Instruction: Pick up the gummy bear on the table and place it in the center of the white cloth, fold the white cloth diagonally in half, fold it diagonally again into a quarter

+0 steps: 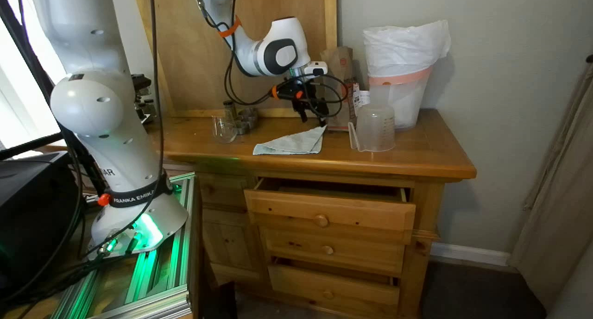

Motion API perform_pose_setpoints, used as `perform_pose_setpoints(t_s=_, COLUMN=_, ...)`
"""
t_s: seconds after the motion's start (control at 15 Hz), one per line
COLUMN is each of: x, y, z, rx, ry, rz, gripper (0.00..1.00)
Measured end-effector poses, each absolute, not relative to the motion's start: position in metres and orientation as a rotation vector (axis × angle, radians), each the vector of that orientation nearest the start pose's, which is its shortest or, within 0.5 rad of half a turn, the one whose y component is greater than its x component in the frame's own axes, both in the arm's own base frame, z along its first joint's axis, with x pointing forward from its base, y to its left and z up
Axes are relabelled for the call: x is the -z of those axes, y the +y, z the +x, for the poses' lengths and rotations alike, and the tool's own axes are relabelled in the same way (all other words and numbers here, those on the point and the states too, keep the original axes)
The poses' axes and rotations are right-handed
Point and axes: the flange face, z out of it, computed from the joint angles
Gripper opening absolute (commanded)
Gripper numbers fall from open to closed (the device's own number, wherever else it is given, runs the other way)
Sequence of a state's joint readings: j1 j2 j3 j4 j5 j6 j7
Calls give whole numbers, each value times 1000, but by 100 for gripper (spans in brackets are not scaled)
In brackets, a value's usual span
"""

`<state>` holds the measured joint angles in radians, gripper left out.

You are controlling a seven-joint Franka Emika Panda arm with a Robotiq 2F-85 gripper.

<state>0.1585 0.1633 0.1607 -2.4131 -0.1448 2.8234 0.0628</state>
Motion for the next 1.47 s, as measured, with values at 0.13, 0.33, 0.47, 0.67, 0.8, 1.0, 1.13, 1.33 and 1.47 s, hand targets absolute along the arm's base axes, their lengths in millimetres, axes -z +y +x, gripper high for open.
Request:
perform_pose_setpoints(t_s=0.13, x=-261, y=174, z=497, rx=421, ry=-589, rz=-3015, gripper=100)
perform_pose_setpoints(t_s=0.33, x=-252, y=178, z=507, rx=466, ry=-602, rz=-2986, gripper=98)
perform_pose_setpoints(t_s=0.47, x=-247, y=179, z=512, rx=494, ry=-609, rz=-2973, gripper=73)
perform_pose_setpoints(t_s=0.67, x=-241, y=180, z=516, rx=512, ry=-613, rz=-2962, gripper=58)
perform_pose_setpoints(t_s=0.8, x=-238, y=181, z=517, rx=513, ry=-614, rz=-2960, gripper=43)
perform_pose_setpoints(t_s=1.0, x=-238, y=181, z=518, rx=514, ry=-618, rz=-2959, gripper=23)
perform_pose_setpoints(t_s=1.13, x=-239, y=181, z=518, rx=518, ry=-619, rz=-2958, gripper=8)
perform_pose_setpoints(t_s=1.33, x=-243, y=183, z=521, rx=532, ry=-624, rz=-2955, gripper=2)
perform_pose_setpoints(t_s=1.47, x=-247, y=185, z=522, rx=546, ry=-628, rz=-2952, gripper=2)
